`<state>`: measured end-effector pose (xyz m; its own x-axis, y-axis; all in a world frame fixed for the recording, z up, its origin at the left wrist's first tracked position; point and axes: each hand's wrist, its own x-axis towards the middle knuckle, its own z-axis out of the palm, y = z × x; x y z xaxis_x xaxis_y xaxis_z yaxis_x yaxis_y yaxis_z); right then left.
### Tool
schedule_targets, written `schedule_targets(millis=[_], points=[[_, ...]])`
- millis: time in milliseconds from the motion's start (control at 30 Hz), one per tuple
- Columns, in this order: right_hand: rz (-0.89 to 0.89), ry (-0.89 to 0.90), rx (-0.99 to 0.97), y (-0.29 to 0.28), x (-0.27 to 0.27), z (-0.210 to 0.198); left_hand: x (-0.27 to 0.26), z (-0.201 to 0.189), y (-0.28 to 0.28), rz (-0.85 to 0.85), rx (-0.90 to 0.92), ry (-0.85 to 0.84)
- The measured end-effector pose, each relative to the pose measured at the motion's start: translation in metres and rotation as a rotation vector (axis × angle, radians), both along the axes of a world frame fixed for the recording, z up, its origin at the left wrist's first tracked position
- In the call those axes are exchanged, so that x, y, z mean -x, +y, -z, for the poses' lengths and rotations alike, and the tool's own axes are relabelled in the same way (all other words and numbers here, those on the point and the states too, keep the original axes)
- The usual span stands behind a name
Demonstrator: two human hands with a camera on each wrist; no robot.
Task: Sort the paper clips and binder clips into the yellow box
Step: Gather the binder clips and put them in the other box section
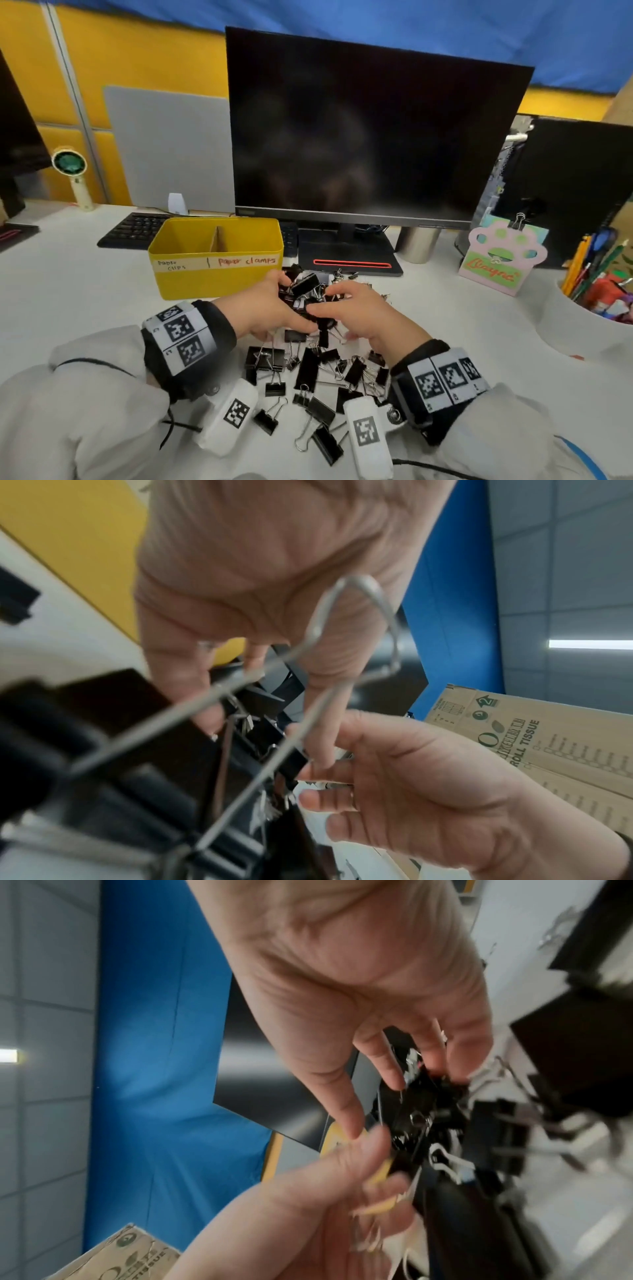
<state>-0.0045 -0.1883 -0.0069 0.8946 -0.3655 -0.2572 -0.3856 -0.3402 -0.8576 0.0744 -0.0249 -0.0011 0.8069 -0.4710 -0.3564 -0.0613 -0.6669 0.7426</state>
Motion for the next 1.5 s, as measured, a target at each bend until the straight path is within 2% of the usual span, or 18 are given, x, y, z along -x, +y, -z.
schedule_targets(millis=[133, 333, 433, 600, 767, 900, 1067, 1233, 1300, 1400, 1500], points=[[0.12, 0.006, -0.01, -0.033, -0.002, -0.011, -0.009, -0.012, 0.014, -0.036, -0.099, -0.168], [-0.07, 0.186, -0.013, -0.026, -0.019, -0.017, -0.007, -0.017, 0.011, 0.073, -0.22, -0.071], [-0.072, 0.151, -0.086, -0.015, -0.029, -0.009, -0.006, -0.008, 0.002, 0.062, -0.143, -0.044], [-0.064, 0.048, -0.168, -0.009, -0.034, 0.001, -0.014, 0.002, -0.012, -0.043, 0.115, 0.072], [-0.052, -0.065, -0.349, -0.006, -0.034, 0.004, -0.014, 0.005, -0.016, -0.041, 0.275, 0.166], [-0.055, -0.149, -0.37, -0.001, -0.031, -0.009, -0.01, -0.004, -0.017, -0.031, 0.368, 0.103], [-0.098, -0.328, -0.309, 0.01, -0.039, -0.056, -0.018, -0.047, -0.005, -0.045, 0.452, -0.051], [-0.153, -0.5, -0.335, 0.038, -0.078, -0.097, -0.048, -0.093, 0.023, -0.121, 0.411, -0.353], [-0.146, -0.517, -0.328, 0.052, -0.103, -0.093, -0.066, -0.091, 0.036, -0.115, 0.363, -0.462], [-0.179, -0.448, -0.245, 0.066, -0.135, -0.069, -0.091, -0.067, 0.049, -0.101, 0.251, -0.482], [-0.262, -0.433, 0.071, 0.07, -0.149, -0.053, -0.104, -0.046, 0.059, -0.066, 0.132, -0.482]])
